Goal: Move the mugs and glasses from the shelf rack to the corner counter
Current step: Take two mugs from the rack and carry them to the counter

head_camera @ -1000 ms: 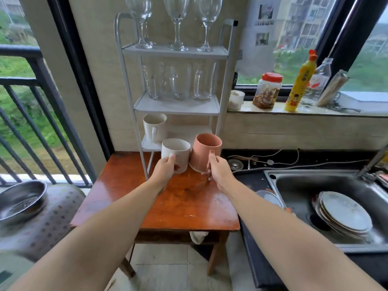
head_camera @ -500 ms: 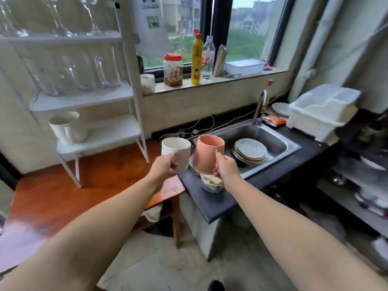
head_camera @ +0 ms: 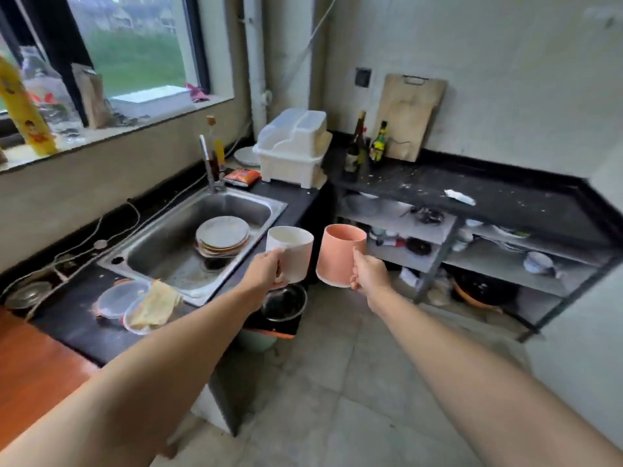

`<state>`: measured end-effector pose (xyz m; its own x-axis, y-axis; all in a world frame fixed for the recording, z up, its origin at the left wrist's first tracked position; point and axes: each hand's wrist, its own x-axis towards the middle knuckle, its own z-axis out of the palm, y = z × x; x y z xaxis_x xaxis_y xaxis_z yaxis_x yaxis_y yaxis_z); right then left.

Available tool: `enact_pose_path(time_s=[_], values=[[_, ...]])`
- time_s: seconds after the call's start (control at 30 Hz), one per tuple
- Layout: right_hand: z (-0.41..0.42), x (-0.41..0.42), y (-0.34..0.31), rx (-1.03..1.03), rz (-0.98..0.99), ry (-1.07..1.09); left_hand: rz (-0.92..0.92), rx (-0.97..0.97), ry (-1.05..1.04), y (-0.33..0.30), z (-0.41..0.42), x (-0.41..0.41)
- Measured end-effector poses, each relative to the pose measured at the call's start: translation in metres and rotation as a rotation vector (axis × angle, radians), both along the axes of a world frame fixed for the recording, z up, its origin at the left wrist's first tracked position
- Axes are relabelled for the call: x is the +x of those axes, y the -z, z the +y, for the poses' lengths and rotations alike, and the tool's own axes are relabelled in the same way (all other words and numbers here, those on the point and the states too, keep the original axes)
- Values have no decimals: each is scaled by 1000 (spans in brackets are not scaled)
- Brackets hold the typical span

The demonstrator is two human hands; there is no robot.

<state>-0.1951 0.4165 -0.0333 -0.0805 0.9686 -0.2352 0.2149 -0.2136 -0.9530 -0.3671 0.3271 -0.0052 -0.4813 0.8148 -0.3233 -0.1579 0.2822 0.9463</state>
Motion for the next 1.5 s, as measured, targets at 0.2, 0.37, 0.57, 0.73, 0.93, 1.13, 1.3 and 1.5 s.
enact_pose_path(time_s=[0.2,0.37,0.57,0.73,0.93,1.13,1.3,1.5], values=[[78,131,1,26,-48,184,-39,22,179,6,104,118],[142,238,-3,45,-108,304,-92,19,252,9,192,222],[194,315,-3,8,-108,419,-120,-10,335,6,269,295],[252,364,11,-23,-99,513,-141,-21,378,22,351,342],[358,411,20,-18,-76,597,-85,-26,475,38,476,387],[467,456,11,-55,-4,684,-72,-22,574,19,601,424],[545,497,10,-72,-5,756,-88,-53,592,13,690,462],[639,553,22,-96,6,774,-42,-69,677,30,785,515]])
